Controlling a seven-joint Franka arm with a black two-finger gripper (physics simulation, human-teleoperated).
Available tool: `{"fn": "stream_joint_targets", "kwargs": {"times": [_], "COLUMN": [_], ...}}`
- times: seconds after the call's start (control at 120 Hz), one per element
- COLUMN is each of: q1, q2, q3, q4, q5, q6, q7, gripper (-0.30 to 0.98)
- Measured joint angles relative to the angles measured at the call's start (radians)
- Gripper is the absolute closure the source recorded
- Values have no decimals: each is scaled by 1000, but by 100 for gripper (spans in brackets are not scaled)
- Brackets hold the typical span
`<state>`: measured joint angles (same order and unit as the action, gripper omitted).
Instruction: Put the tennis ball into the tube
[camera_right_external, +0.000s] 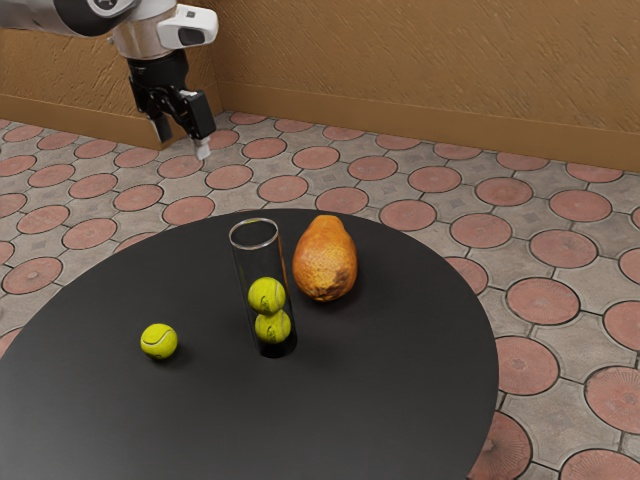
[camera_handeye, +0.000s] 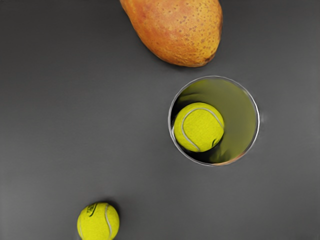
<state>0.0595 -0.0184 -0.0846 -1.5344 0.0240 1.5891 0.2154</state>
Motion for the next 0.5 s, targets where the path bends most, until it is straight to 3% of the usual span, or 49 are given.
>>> {"fn": "stream_joint_targets", "kwargs": {"times": [0.333,0.433,0.5], "q1": [4,-26,-15], "q2": [15,-72,-167], "q3": [5,48,71], "q4": [-25,-164,-336], "q5": [0,-4,-10], "q6": [-2,2,37], "q7": [19,21,22], "gripper": [0,0,0]}}
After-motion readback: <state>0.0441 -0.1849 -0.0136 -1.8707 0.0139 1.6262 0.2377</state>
